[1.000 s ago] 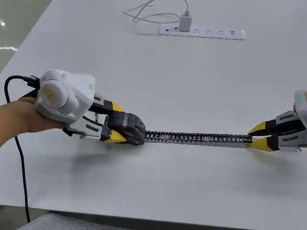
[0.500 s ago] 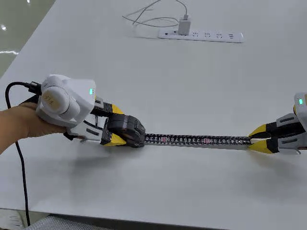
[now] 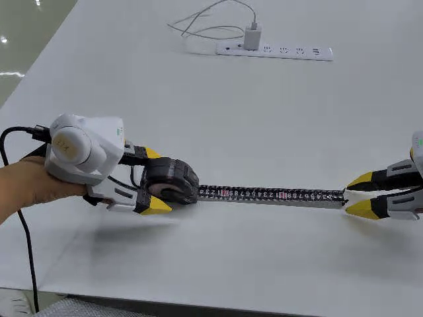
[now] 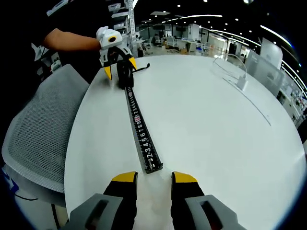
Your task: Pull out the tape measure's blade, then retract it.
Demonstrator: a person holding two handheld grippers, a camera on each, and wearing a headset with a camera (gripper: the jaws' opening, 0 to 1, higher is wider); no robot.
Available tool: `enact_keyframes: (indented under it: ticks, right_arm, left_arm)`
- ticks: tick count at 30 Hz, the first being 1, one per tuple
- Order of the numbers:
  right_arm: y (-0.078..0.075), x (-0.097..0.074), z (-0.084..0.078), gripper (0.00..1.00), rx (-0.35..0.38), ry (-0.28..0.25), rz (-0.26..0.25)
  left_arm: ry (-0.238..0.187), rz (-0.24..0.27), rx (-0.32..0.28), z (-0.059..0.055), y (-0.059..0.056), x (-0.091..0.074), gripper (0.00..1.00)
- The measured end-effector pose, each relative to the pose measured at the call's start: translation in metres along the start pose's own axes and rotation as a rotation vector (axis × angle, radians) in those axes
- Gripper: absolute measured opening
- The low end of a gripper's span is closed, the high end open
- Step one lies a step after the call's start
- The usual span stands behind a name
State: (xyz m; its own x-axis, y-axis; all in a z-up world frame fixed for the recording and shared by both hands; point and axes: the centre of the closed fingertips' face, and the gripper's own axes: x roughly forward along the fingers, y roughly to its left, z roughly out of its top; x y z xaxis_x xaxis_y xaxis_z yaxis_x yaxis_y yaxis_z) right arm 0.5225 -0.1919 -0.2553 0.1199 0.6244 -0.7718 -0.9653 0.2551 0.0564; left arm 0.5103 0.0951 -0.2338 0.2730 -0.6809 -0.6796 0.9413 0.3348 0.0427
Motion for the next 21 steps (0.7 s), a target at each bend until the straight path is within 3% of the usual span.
enact_keyframes:
  ticks: [4,8,21]
  right_arm:
    - [-0.003,-0.003,0.0,0.31,0.052,-0.013,-0.046]
    - [-0.002,-0.005,0.001,0.42,0.104,-0.035,-0.08]
    - [0.013,-0.007,0.011,0.62,0.241,-0.1,-0.175]
  left_arm:
    - [-0.034,0.054,-0.103,-0.001,0.002,-0.006,0.57]
    - [-0.058,0.079,-0.156,-0.001,0.0,-0.011,0.62]
    - [-0.118,0.183,-0.288,0.004,-0.005,-0.025,0.82]
